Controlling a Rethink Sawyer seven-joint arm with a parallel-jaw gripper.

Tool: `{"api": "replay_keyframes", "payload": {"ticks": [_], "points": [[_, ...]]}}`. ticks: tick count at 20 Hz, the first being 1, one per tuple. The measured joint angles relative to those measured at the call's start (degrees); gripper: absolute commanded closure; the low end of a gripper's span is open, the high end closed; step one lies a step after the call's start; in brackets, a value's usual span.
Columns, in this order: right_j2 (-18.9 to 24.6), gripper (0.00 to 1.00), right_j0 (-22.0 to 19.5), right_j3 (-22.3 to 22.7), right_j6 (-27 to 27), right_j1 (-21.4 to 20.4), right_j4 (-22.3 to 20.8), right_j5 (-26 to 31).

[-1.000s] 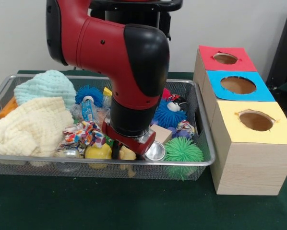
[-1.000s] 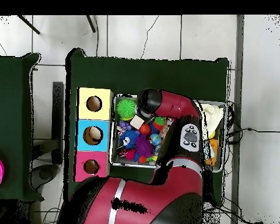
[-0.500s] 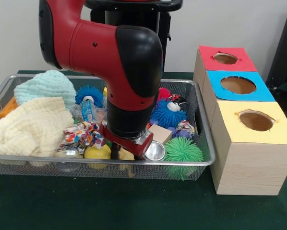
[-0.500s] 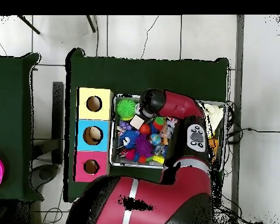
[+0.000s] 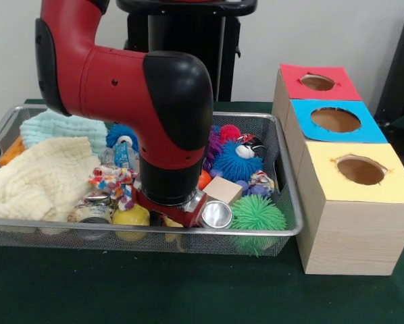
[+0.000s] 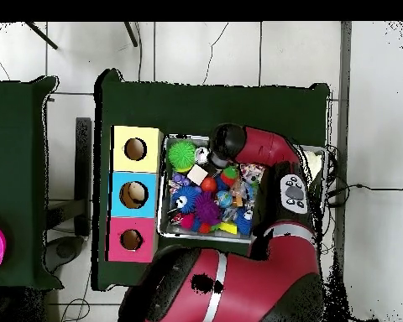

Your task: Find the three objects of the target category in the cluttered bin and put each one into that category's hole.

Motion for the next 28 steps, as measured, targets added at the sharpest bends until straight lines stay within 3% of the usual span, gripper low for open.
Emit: {"api": "replay_keyframes", "payload": {"ticks": [9,10,28], "points": [[3.17,0.00,-2.19,-2.18,-5.51,0.34,-2.46,3.61],[3.90,1.00,-2.80,-2.34,-6.11,0.33,-2.47,3.87],[4.56,1.00,-4.03,-3.39,-7.33,0.66,-3.09,5.62]]}}
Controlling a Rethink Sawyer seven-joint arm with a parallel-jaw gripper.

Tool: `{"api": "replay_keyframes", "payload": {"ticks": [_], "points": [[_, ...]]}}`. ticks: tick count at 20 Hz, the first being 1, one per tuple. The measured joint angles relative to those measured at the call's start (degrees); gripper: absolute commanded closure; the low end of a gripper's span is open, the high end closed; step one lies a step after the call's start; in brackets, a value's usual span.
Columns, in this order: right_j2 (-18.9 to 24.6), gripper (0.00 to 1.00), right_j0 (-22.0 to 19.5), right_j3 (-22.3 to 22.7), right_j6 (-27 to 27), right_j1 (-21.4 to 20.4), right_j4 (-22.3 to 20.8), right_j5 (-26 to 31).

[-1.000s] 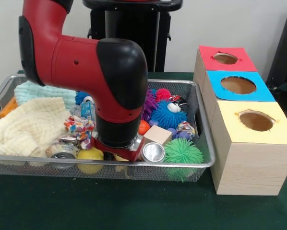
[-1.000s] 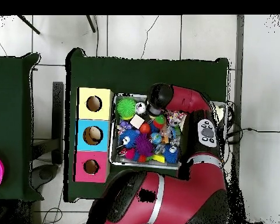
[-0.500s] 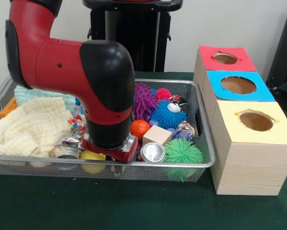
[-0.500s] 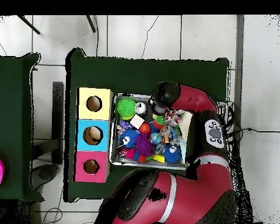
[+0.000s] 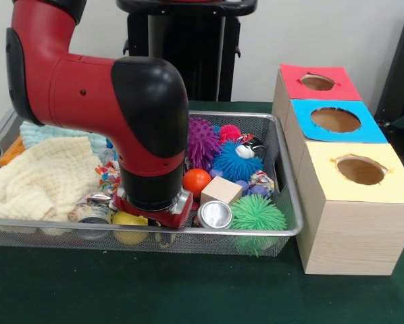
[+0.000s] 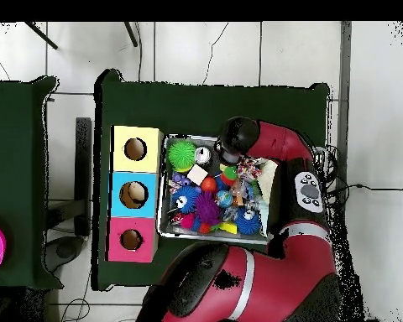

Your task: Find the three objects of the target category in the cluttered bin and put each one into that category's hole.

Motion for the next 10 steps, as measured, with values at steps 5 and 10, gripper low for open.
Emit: {"api": "replay_keyframes", "payload": {"ticks": [5,10], "points": [[0.02,1.00,-0.06,2.00,0.02,-0.85,-0.12,-3.00],[-0.26,1.00,0.11,8.40,0.02,-4.60,-0.74,-10.10]]}}
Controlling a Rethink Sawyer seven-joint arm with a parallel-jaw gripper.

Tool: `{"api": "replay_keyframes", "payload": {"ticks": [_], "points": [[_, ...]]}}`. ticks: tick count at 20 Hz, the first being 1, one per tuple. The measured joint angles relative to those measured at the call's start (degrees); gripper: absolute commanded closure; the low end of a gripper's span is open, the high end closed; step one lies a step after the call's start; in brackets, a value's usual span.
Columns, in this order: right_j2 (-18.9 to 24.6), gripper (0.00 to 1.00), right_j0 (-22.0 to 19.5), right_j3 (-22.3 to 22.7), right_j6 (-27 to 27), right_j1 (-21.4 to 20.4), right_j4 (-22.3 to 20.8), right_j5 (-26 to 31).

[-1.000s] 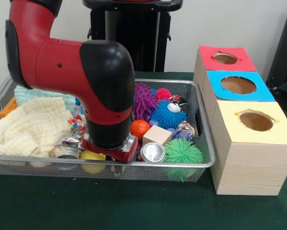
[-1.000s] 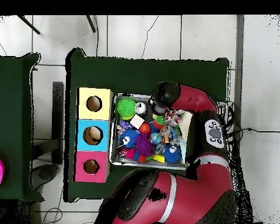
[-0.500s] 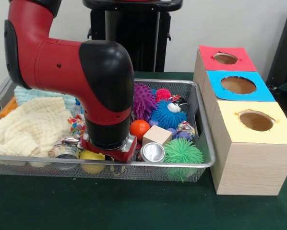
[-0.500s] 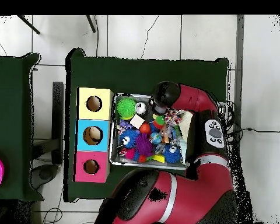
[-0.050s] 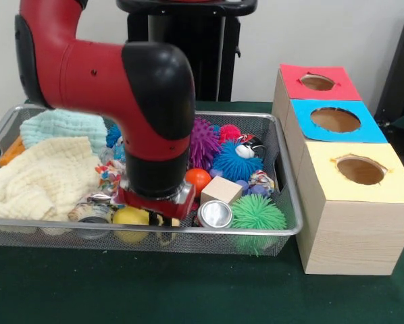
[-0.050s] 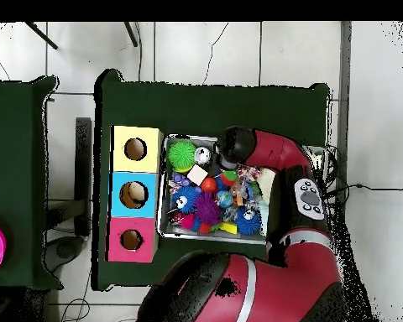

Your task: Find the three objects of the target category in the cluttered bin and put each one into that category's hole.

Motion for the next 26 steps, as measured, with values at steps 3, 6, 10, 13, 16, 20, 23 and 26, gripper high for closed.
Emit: {"api": "replay_keyframes", "payload": {"ticks": [3,6,10,13,16,20,23,26], "points": [[-0.35,1.00,0.27,5.22,0.00,-4.22,-0.16,-2.74],[-0.45,1.00,0.35,7.89,0.00,-7.08,-0.23,-2.82],[-0.71,1.00,0.35,10.99,0.00,-11.98,-0.31,-2.38],[-0.89,1.00,0.35,11.92,0.00,-14.31,-0.37,-2.19],[-1.15,1.00,0.34,12.91,0.00,-16.34,-0.43,-2.19],[-1.79,1.00,0.34,14.52,0.00,-19.21,-0.54,-2.19],[-2.13,1.00,0.34,15.27,0.00,-20.25,-0.61,-2.19],[-2.44,1.00,0.32,16.33,0.00,-21.11,-0.63,-2.19]]}}
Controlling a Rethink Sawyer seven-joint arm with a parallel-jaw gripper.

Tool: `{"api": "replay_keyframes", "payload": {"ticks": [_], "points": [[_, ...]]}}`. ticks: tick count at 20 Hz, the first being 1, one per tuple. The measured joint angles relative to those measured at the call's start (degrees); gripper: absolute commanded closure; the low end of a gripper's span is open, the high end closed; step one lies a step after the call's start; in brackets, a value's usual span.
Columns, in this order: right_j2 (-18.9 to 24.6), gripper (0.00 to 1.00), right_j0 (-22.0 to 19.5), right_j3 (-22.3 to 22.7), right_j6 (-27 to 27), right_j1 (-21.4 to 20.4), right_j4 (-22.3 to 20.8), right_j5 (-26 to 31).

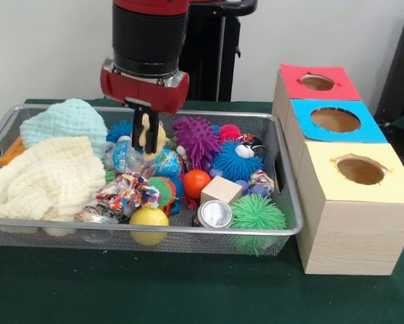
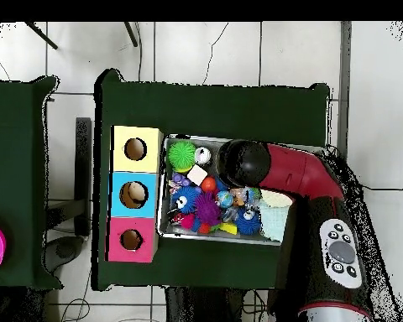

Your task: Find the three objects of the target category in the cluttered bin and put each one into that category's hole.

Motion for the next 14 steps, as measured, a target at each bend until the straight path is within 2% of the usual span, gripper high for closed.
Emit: {"api": "replay_keyframes", "payload": {"ticks": [14], "points": [[-0.55,1.00,0.17,5.00,0.00,-0.63,0.44,0.00]]}}
